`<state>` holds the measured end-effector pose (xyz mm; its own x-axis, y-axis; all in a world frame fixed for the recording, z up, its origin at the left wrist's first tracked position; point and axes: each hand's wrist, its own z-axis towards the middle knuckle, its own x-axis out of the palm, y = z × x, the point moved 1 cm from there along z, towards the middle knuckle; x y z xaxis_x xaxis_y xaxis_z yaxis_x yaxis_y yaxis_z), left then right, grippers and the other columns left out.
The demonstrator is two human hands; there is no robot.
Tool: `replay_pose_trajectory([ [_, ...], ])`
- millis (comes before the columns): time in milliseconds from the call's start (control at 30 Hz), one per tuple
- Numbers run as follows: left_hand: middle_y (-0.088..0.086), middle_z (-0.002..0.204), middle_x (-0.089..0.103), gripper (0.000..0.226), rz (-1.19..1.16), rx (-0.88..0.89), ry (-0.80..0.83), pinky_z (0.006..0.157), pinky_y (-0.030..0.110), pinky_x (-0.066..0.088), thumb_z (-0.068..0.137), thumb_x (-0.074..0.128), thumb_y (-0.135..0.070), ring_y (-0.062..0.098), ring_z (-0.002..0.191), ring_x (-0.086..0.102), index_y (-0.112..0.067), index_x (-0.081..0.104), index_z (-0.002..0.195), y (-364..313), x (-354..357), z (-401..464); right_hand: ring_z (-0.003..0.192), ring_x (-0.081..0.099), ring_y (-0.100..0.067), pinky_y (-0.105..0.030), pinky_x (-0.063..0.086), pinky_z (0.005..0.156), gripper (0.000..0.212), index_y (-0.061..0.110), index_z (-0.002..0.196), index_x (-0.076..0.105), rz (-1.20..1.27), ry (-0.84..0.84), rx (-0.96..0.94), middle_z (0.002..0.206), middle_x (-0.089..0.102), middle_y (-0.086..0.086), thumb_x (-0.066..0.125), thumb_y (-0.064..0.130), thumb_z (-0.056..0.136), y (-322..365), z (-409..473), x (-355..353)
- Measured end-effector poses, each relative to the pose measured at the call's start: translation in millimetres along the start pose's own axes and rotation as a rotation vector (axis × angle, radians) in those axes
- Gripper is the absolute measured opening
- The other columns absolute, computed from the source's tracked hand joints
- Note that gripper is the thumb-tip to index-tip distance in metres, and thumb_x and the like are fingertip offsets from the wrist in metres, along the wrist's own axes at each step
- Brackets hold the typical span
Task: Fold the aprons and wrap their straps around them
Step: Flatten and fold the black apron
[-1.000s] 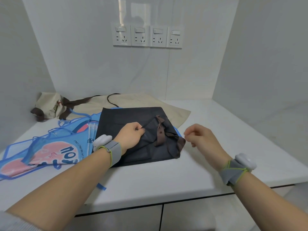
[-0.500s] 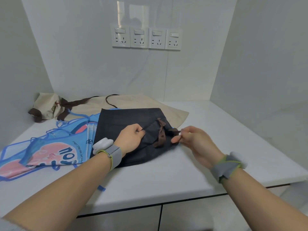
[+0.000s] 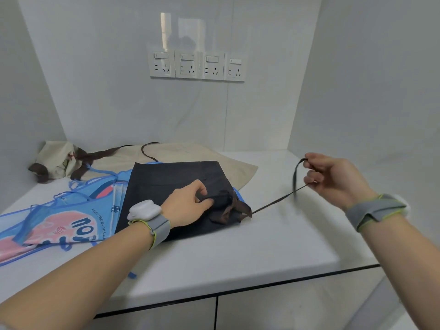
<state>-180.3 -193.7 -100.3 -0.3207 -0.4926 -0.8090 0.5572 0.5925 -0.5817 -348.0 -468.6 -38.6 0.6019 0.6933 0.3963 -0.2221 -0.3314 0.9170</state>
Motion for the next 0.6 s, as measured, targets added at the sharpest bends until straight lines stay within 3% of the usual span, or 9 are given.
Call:
replay_pose_trajectory([
  [67, -0.005, 0.094, 0.067, 0.034, -0.097, -0.040, 0.061, 0.074, 0.027, 0.046, 0.088, 0.051, -0.063, 0.011, 0.085, 0.062, -0.035, 0.051, 0.106, -9.3, -0.3, -3.3, 0.045, 0.029, -0.011, -0.021, 0.039, 0.050, 0.018, 0.005, 0.092, 0.064, -0.057, -0.013, -0.033, 0.080, 0.061, -0.009, 0.048, -0.002, 0.088, 23.4, 3.0, 3.5],
  [133, -0.005, 0.094, 0.068, 0.034, -0.174, -0.048, 0.071, 0.074, 0.025, 0.045, 0.088, 0.049, -0.065, 0.010, 0.087, 0.061, -0.035, 0.055, 0.104, -16.6, 1.7, -3.7, 0.047, 0.029, -0.012, -0.023, 0.037, 0.054, 0.020, 0.003, 0.095, 0.066, -0.097, 0.008, -0.092, 0.087, 0.066, -0.011, 0.049, -0.003, 0.087, 42.6, 5.4, 10.6],
  [267, -0.005, 0.088, 0.071, 0.007, -0.289, 0.015, -0.005, 0.076, 0.025, 0.048, 0.091, 0.062, -0.032, 0.012, 0.086, 0.066, -0.030, 0.063, 0.097, -24.3, 10.3, 0.7, 0.050, 0.031, -0.014, -0.026, 0.037, 0.054, 0.026, -0.002, 0.104, 0.069, -0.337, 0.095, -0.164, 0.097, 0.070, -0.015, 0.050, -0.006, 0.087, 35.8, 10.8, 27.0],
  [367, -0.006, 0.085, 0.073, 0.020, -0.321, 0.056, 0.012, 0.080, 0.026, 0.053, 0.087, 0.060, -0.007, 0.010, 0.081, 0.068, -0.026, 0.068, 0.091, -34.1, 16.7, 2.7, 0.049, 0.035, -0.014, -0.027, 0.039, 0.052, 0.028, 0.001, 0.108, 0.070, -0.609, 0.202, -0.022, 0.105, 0.071, -0.011, 0.054, -0.005, 0.086, -10.6, 11.6, 34.8],
  [467, -0.004, 0.084, 0.073, 0.023, -0.260, 0.142, 0.013, 0.079, 0.023, 0.054, 0.086, 0.060, -0.004, 0.011, 0.080, 0.068, -0.024, 0.070, 0.087, -47.7, 16.6, 8.8, 0.050, 0.037, -0.014, -0.026, 0.037, 0.049, 0.027, 0.005, 0.111, 0.069, -0.684, 0.306, 0.108, 0.105, 0.071, -0.009, 0.061, 0.000, 0.086, -56.8, 10.8, 43.6],
  [600, -0.009, 0.081, 0.068, 0.017, -0.154, 0.282, -0.092, 0.068, 0.014, 0.044, 0.088, 0.064, -0.011, 0.006, 0.073, 0.058, -0.026, 0.070, 0.085, -67.7, 1.1, 25.1, 0.059, 0.041, -0.014, -0.023, 0.033, 0.050, 0.028, 0.015, 0.112, 0.068, -0.793, 0.353, 0.069, 0.099, 0.068, -0.006, 0.070, 0.012, 0.083, -88.8, 11.9, 60.9],
])
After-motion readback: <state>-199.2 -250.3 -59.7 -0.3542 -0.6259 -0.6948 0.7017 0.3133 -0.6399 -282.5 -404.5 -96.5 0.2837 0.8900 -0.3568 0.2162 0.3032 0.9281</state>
